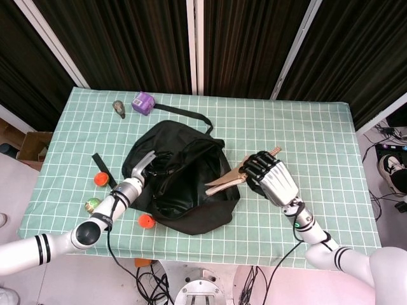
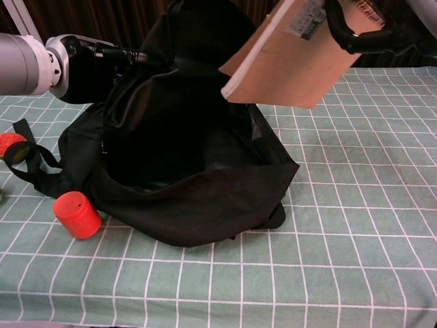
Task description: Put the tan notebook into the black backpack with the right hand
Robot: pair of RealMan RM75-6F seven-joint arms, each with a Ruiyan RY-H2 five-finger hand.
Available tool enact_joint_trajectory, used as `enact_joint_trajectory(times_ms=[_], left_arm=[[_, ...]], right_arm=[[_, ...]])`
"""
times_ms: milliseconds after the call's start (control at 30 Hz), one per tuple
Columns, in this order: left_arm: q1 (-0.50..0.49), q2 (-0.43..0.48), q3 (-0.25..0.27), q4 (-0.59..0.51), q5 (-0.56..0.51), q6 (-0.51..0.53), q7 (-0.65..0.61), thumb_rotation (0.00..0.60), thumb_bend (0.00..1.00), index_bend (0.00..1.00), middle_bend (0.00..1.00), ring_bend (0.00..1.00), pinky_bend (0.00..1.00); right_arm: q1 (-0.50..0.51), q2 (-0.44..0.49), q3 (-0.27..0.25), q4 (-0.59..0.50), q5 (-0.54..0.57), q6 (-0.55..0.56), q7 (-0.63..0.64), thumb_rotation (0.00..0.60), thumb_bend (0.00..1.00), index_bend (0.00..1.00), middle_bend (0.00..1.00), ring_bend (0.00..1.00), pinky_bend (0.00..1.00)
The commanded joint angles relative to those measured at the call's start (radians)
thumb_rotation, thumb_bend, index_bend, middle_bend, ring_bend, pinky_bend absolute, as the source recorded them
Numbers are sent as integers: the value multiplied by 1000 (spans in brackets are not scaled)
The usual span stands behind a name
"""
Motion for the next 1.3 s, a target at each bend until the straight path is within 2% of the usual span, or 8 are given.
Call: enact_joint_trajectory(times_ms=[33,200,400,600,800,967,1100,1300], left_arm=[[-7,18,-17,-4,-17,-15,-25,600,493,623,706,677,540],[-18,45,-31,7,-57,-41,-66,600,495,613,703,674,543],[-17,64,-34,28,-86,-79,-114,600,496,611,703,672,549],[0,80,-56,35,-87,-143,-175,600,500,612,703,670,555],[33,108,-86,21,-52,-193,-214,600,501,611,702,669,557],[58,130,-104,5,-27,-233,-240,600,502,611,702,670,558],[67,142,-106,-3,-9,-263,-251,600,502,611,701,669,559],[83,159,-119,-24,18,-306,-268,600,504,611,700,661,562]], right_arm=[[60,-54,26,-21,-43,-25,-8,600,517,1000,689,425,498],[124,-148,29,73,-62,-74,33,600,510,1000,692,425,500],[176,-289,-5,311,-95,-84,120,600,493,1000,698,425,503],[205,-416,-52,539,-95,-144,177,600,486,1000,705,425,503],[169,-442,-107,644,-90,-157,214,600,478,1000,706,425,496],[136,-401,-157,655,-95,-189,194,600,468,999,691,415,495],[131,-345,-183,600,-91,-253,132,600,434,974,660,396,497],[151,-268,-147,434,-33,-379,-56,600,396,891,624,371,478]])
